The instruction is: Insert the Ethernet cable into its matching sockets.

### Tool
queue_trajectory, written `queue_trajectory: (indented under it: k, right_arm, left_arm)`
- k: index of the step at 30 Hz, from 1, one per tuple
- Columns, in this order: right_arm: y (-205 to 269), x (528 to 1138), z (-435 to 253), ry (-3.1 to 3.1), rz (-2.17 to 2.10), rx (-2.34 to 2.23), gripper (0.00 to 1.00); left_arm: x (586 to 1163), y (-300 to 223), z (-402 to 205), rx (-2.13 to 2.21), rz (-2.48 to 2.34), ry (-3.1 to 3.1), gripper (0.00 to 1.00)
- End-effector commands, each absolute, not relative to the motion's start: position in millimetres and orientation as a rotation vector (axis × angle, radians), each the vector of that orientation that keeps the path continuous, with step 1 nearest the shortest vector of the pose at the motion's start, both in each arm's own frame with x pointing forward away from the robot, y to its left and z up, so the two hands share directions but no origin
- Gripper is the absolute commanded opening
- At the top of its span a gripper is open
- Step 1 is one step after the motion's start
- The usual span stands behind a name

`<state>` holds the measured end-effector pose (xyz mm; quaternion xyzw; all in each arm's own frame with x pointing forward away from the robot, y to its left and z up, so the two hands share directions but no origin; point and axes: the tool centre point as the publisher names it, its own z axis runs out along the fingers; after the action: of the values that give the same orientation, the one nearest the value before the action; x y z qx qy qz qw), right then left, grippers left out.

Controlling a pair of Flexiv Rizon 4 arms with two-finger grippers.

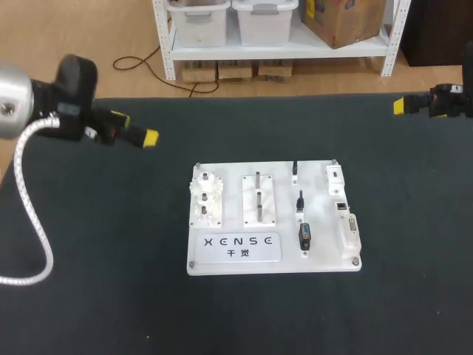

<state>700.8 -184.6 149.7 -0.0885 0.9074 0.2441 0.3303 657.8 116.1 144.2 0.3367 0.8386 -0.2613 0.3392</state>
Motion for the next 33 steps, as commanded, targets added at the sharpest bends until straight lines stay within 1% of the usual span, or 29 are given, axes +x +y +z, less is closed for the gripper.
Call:
queue_trajectory:
  k: [1, 12, 23, 33]
  right_arm:
    - [-185.1, 700.7, 149.8, 2.373, 0.640, -0.233, 1.00]
    - [-185.1, 700.7, 149.8, 2.373, 0.640, -0.233, 1.00]
    - [-185.1, 700.7, 149.8, 2.373, 0.640, -0.233, 1.00]
    - [-185.1, 700.7, 149.8, 2.373, 0.640, -0.233, 1.00]
  left_arm:
    - [640.9, 116.2, 129.6, 1.310, -1.168, 1.566, 1.00]
    - [608.7, 84.2, 117.4, 1.359, -1.274, 1.395, 1.00]
    - [581.4, 28.0, 105.9, 1.330, -1.137, 1.419, 1.00]
    - [574.1, -2.0, 93.8, 1.284, -0.982, 1.500, 1.00]
